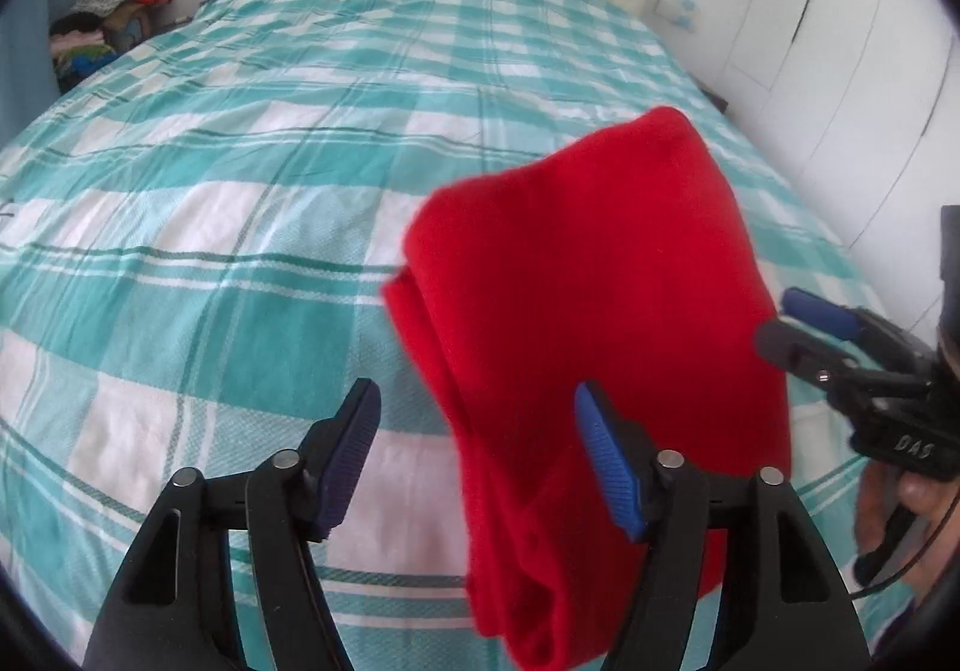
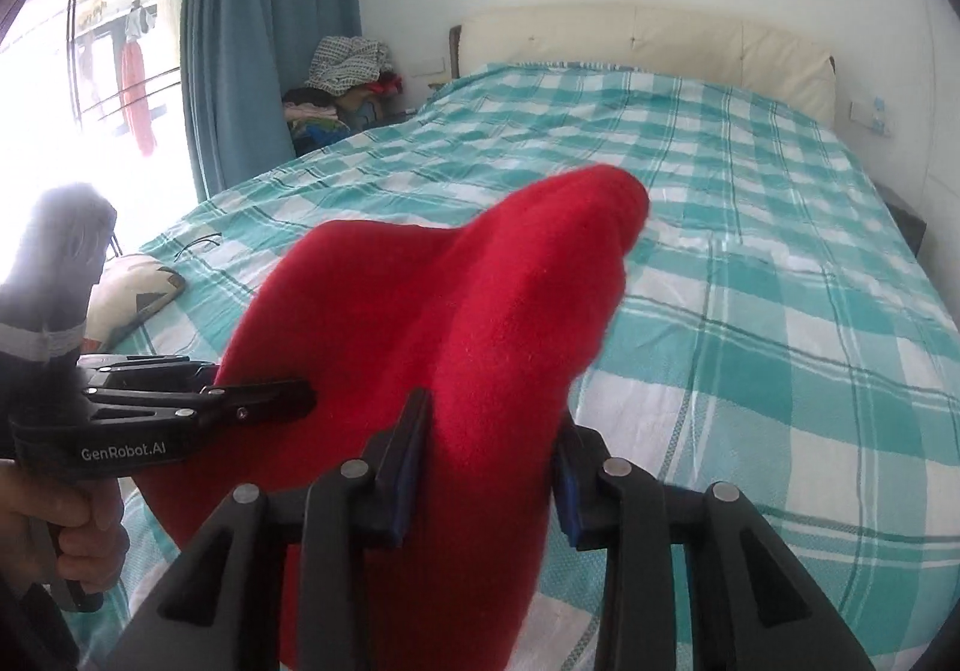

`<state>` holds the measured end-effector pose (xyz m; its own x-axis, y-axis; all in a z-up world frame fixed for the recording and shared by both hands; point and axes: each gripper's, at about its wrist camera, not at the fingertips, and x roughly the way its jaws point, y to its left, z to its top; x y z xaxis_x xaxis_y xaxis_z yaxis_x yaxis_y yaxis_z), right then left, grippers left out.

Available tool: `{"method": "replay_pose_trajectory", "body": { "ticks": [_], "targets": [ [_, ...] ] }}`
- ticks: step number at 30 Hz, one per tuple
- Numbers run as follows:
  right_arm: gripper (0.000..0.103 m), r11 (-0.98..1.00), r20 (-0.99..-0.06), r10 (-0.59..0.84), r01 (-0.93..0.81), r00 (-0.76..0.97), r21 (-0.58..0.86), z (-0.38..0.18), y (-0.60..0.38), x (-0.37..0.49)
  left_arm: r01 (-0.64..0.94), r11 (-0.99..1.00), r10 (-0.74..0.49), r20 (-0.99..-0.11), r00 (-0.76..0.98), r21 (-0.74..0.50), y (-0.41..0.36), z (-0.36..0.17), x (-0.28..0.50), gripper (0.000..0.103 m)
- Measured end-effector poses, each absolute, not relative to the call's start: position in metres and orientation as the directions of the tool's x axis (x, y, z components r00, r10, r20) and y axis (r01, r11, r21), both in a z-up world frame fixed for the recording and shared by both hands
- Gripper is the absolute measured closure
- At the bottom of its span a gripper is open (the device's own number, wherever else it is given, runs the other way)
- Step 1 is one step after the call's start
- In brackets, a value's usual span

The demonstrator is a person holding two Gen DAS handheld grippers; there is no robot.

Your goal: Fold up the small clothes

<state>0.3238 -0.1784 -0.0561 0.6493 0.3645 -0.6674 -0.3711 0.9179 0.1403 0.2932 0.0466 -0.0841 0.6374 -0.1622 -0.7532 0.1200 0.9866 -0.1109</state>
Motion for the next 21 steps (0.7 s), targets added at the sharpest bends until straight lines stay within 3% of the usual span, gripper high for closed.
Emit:
{"method": "replay_pose_trajectory", "body": {
  "ticks": [1,2,3,5,6,10,21],
  "targets": [
    [0.019,0.935,-0.696,0.328,-0.326,0.639,0.141,-0.07,-0.195,0.321,0.102,0.994,-0.097,-0.747,0.658,-0.039,0.048,-0.09,0.282,0.031],
    [0.014,0.95,-0.715,0.286,-0.285,0.638,0.126,-0.082,-0.211,0.313,0.09,0.996,-0.053,-0.733,0.678,0.011,0.051,-0.092,0.271,0.028],
    [0.014,0.961,-0.727,0.251,-0.257,0.639,0.105,-0.09,-0.229,0.301,0.079,0.996,-0.025,-0.715,0.699,0.043,0.053,-0.091,0.259,0.024],
    [0.014,0.973,-0.733,0.203,-0.22,0.649,0.075,-0.098,-0.258,0.276,0.061,0.995,0.006,-0.661,0.75,0.078,0.054,-0.08,0.234,0.004],
    [0.014,0.976,-0.729,0.193,-0.208,0.656,0.071,-0.096,-0.269,0.264,0.051,0.994,0.018,-0.629,0.777,0.092,0.053,-0.071,0.222,0.002],
    [0.014,0.976,-0.697,0.191,-0.212,0.691,0.057,-0.069,-0.285,0.214,0.043,0.992,0.032,-0.556,0.831,0.121,0.043,-0.034,0.187,0.001],
    [0.01,0.96,-0.655,0.236,-0.279,0.718,0.041,-0.001,-0.249,0.12,-0.075,0.987,0.136,-0.479,0.867,0.144,0.016,0.025,0.113,0.0]
  ]
}}
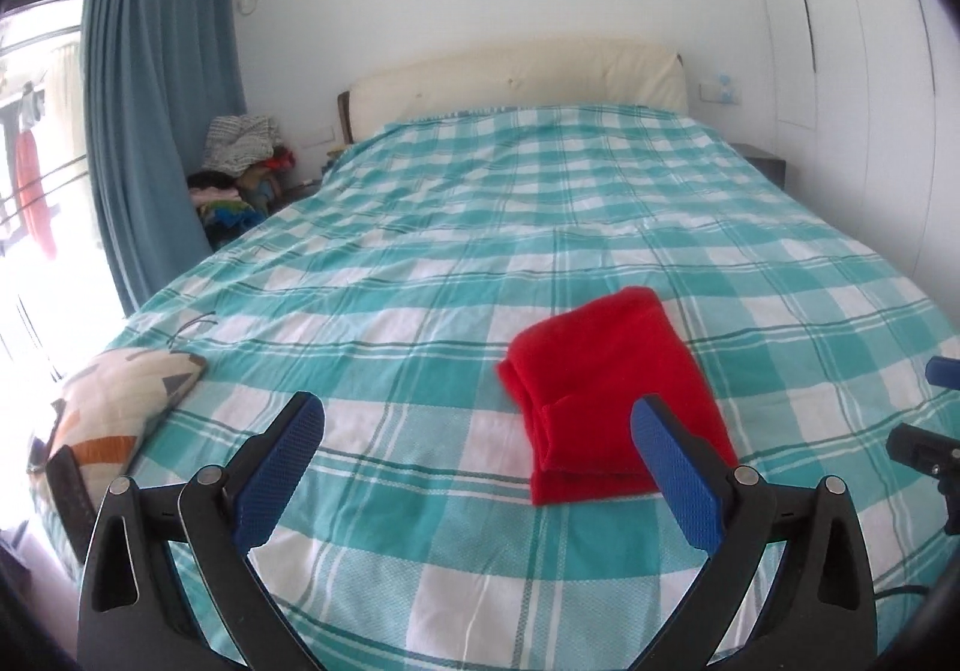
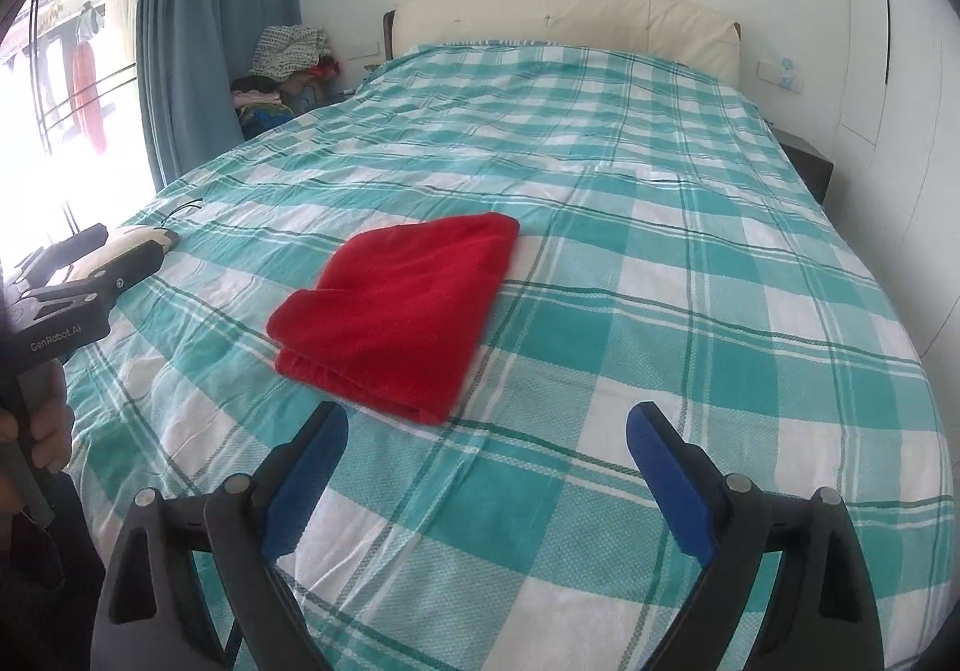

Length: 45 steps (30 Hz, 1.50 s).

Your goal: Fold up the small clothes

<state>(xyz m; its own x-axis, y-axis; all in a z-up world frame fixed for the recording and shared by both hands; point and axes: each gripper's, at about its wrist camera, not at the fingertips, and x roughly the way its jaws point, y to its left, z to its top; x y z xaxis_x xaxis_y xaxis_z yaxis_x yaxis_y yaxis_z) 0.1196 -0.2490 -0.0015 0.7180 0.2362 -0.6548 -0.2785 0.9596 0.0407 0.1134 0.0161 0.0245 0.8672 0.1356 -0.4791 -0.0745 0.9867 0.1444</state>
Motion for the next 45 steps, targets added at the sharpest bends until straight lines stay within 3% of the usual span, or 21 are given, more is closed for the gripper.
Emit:
{"method": "replay_pose_trajectory", "body": {
  "ticks": [7,11,17,31,38,45],
  "targets": [
    [0.003,0.956,-0.631,0.232,-0.293,0.74,0.007,0.016,-0.226,0.076,-0.06,0.993,0.105,-0.542,0.834,0.1,0.009,0.024,0.079,0.0],
    [0.003,0.953,-0.617,0.251,-0.303,0.746,0.022,0.018,-0.22,0.055,-0.082,0.988,0.145,-0.578,0.803,0.134,0.002,0.016,0.064,0.0],
    [0.001,0.962,-0.629,0.244,-0.265,0.738,0.062,0.01,-0.221,0.041,-0.026,0.991,0.102,-0.614,0.782,0.132,-0.004,0.002,0.043,0.0],
    [0.001,0.981,-0.644,0.135,-0.191,0.753,-0.017,0.027,-0.213,0.034,-0.056,0.998,0.06,-0.653,0.755,0.027,0.011,0.005,0.038,0.0],
    [0.001,0.984,-0.642,0.085,-0.164,0.762,-0.065,0.034,-0.214,0.027,-0.025,0.999,0.047,-0.662,0.748,0.043,-0.002,0.007,0.038,0.0],
    [0.001,0.988,-0.637,0.051,-0.131,0.769,-0.079,0.038,-0.221,0.023,-0.059,0.992,0.12,-0.658,0.744,0.114,-0.01,0.01,0.038,0.0]
  ]
}}
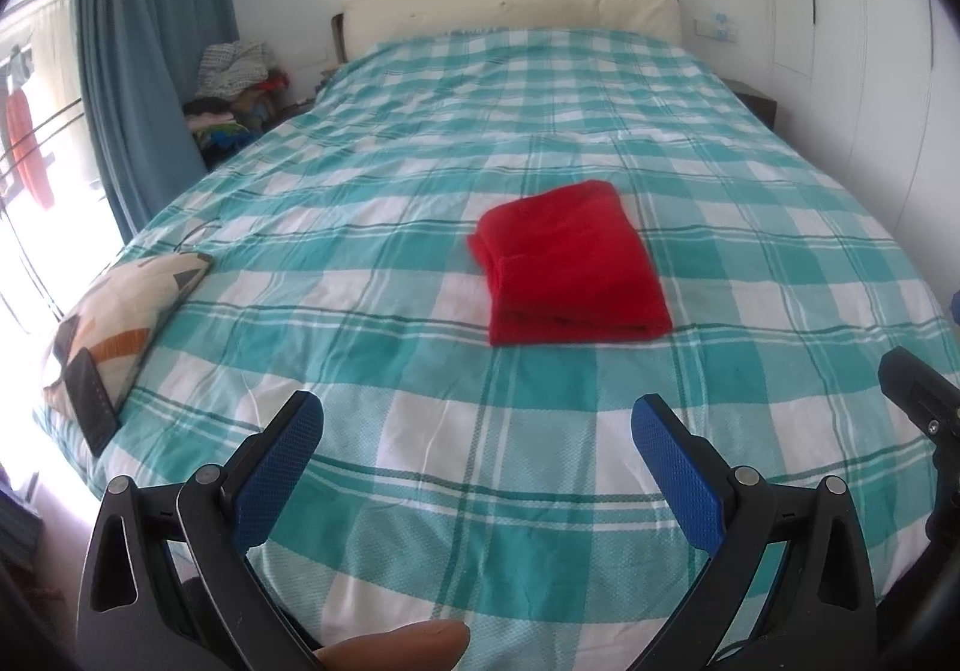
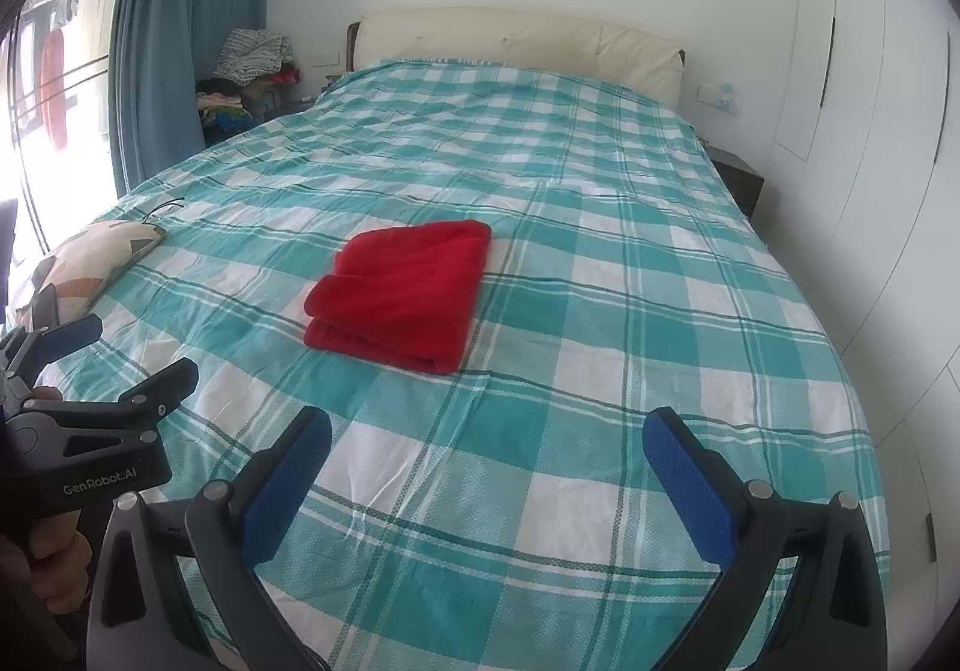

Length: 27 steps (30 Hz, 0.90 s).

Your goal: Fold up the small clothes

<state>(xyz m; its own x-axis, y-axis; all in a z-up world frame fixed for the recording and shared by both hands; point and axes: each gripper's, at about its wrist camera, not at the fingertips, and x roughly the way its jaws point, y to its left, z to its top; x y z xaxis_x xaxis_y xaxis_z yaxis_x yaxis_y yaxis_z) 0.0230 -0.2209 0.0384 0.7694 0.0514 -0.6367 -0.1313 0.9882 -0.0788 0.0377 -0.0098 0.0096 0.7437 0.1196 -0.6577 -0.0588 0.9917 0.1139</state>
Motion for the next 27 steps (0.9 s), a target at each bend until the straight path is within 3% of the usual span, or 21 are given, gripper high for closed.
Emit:
{"method": "replay_pose_trajectory", "body": {
  "ticks": [27],
  "targets": [
    [0.001,0.989,-0.647,0.049,-0.126,0.761,-0.073,0.0385,-0.2194,0.0256,-0.042,0.997,0.073,-0.689,0.722,0.061,-0.0105,0.0095,0.0373,0.0]
  ]
}}
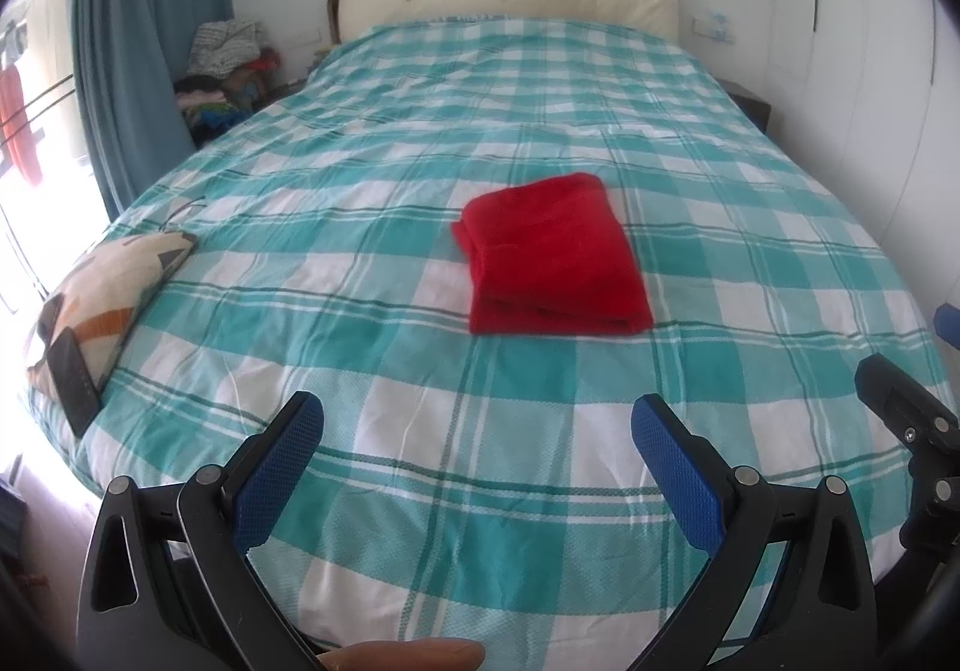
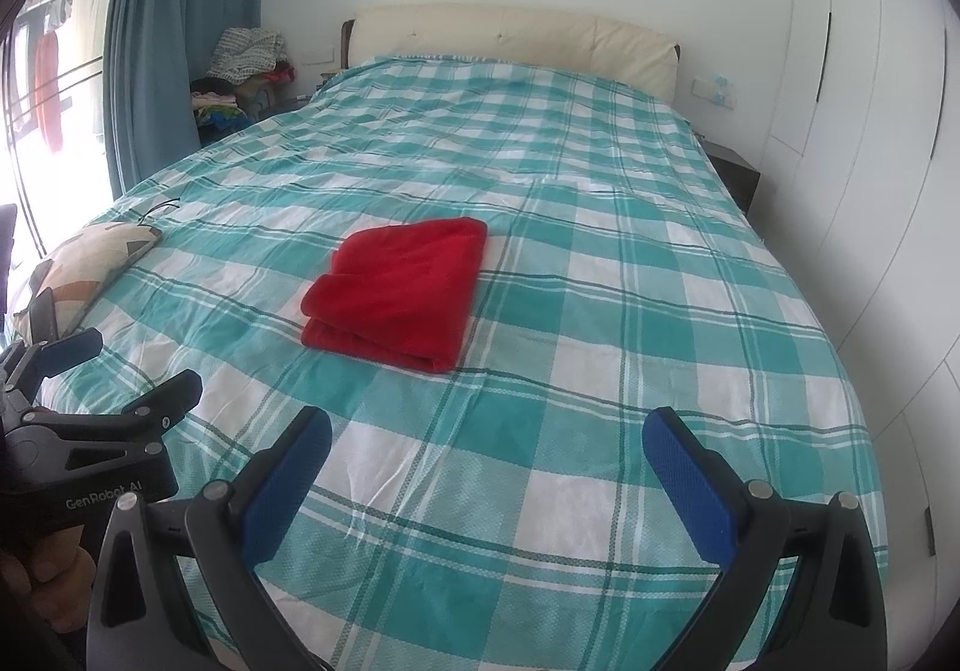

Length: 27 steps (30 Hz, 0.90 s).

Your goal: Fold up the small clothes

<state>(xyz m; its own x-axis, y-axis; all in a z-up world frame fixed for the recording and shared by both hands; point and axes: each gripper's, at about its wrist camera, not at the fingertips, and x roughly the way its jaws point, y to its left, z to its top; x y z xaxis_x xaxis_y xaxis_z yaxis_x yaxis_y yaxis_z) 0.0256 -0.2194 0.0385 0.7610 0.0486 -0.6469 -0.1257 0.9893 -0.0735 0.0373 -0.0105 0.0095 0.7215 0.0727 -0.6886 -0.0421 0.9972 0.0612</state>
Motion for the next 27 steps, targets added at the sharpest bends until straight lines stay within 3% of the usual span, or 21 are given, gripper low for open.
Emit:
{"method": "replay_pose_trajectory", "body": {
  "ticks": [27],
  "targets": [
    [0.001,0.99,-0.657,0.067,-0.134,0.751,-0.051,0.0402,-0.2192,0.0263,-0.037,0.997,0.071,-0.686,0.724,0.064,-0.0157,0.0142,0.0398,0.0]
  ]
}}
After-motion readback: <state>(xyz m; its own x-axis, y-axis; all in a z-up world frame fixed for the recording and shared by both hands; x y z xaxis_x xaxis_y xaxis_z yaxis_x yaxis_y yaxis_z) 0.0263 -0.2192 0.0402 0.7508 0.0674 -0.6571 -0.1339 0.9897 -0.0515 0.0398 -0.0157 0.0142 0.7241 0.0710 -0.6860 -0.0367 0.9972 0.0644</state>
